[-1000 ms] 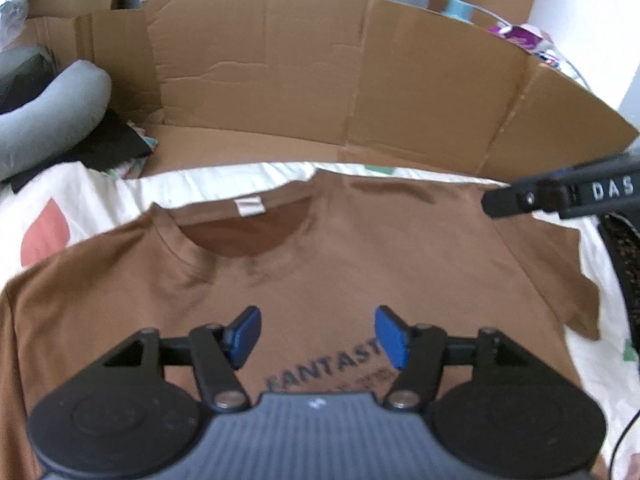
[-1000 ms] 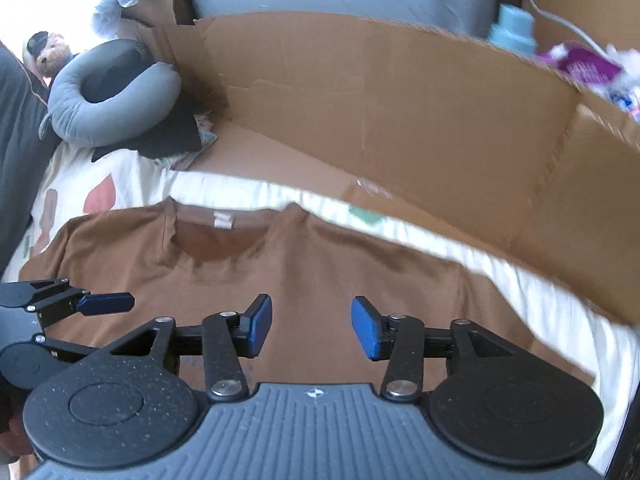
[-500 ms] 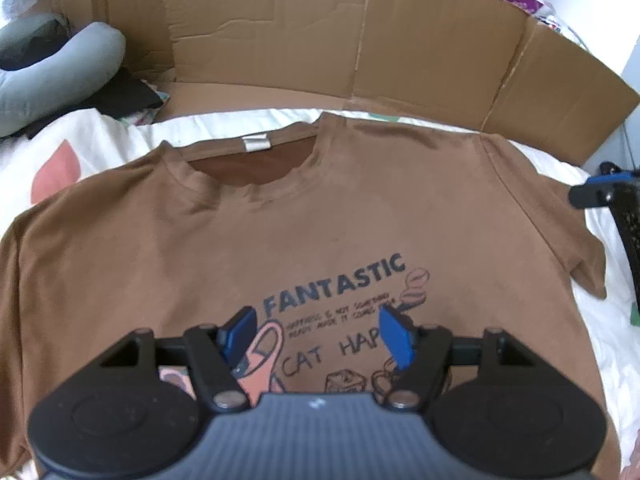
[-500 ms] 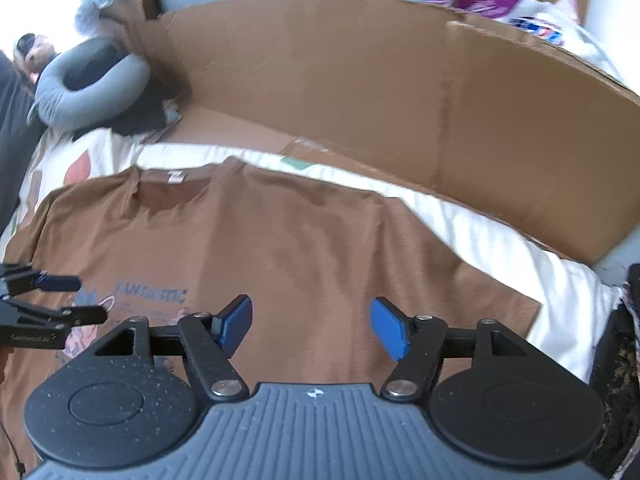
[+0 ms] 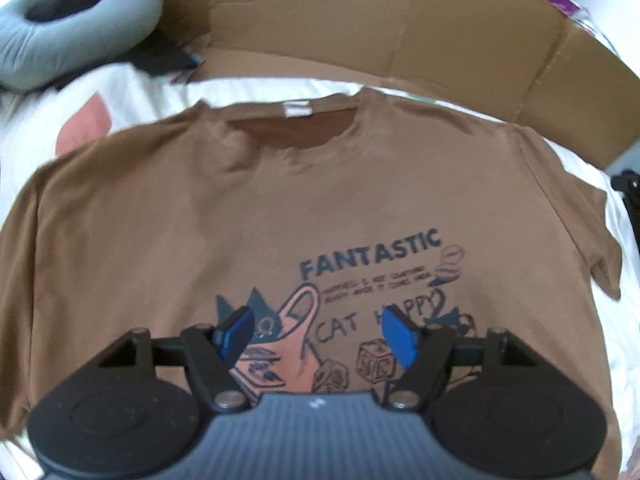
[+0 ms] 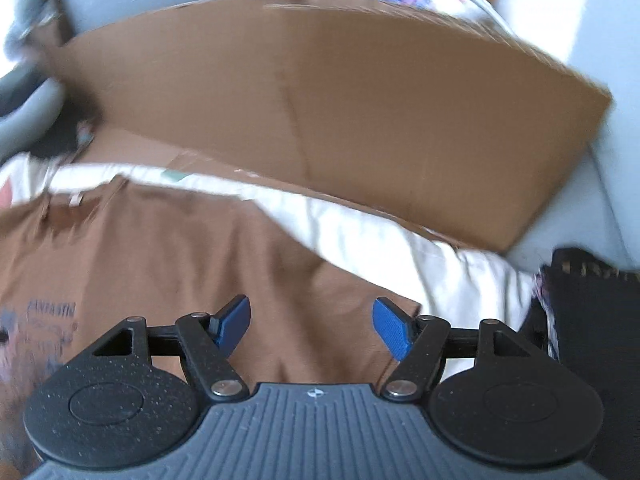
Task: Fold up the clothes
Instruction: 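Move the open right gripper to the T-shirt sleeve edge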
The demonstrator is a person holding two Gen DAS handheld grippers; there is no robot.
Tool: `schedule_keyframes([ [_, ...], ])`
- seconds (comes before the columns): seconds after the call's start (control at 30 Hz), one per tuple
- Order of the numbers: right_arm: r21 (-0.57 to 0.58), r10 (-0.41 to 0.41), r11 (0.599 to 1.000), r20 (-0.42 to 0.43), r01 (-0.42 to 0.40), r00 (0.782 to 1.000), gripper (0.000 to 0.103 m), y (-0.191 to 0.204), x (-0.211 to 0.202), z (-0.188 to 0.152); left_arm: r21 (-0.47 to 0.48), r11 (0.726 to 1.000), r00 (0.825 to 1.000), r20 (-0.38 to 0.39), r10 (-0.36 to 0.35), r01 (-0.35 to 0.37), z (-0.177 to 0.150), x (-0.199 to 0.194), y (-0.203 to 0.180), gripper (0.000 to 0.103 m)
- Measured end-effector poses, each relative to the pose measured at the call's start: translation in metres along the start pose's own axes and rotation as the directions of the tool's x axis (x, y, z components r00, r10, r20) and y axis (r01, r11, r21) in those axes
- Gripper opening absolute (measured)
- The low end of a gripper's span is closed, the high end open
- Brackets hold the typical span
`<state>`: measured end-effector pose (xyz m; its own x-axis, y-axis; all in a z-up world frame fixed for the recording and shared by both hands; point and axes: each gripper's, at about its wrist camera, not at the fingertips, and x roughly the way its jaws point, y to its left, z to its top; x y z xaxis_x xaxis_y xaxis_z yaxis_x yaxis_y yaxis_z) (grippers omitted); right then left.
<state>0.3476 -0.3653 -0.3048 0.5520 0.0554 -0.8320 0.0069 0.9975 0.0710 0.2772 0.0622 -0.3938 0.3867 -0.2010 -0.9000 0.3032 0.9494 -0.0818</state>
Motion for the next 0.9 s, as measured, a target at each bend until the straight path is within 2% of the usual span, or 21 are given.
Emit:
schedule_keyframes([
  [0.23,0.168,-0.029,0.985,-0.073,0.041,0.997,0.07,-0.041,0.031,0.002,-0.047,0.999,1.0,-0.011,0.013,-0.014,-0.002,0.006,0.013,0.073],
  [0.33,0.221,-0.035,0.974,-0.099,0.056,0.994,0.062,-0.053,0.04,0.004,-0.061,0.998,1.0,-0.022,-0.008,0.007,-0.002,0.01,0.016,0.073],
  [0.53,0.296,-0.06,0.951,-0.123,0.095,0.991,0.062,-0.07,0.055,0.005,-0.07,0.997,0.999,-0.016,-0.033,0.032,0.002,0.016,0.016,0.073],
  [0.63,0.339,-0.032,0.937,-0.148,0.081,0.988,0.062,-0.077,0.064,0.004,-0.06,0.998,0.999,-0.017,-0.037,0.036,0.004,0.02,0.016,0.073],
  [0.83,0.357,-0.035,0.929,-0.181,0.099,0.983,0.045,-0.081,0.076,0.004,-0.053,0.998,0.999,-0.02,-0.033,0.031,0.005,0.026,0.018,0.073],
  [0.9,0.367,-0.039,0.925,-0.171,0.101,0.984,0.044,-0.083,0.071,0.007,-0.053,0.998,0.999,-0.022,-0.032,0.031,0.005,0.028,0.019,0.073],
])
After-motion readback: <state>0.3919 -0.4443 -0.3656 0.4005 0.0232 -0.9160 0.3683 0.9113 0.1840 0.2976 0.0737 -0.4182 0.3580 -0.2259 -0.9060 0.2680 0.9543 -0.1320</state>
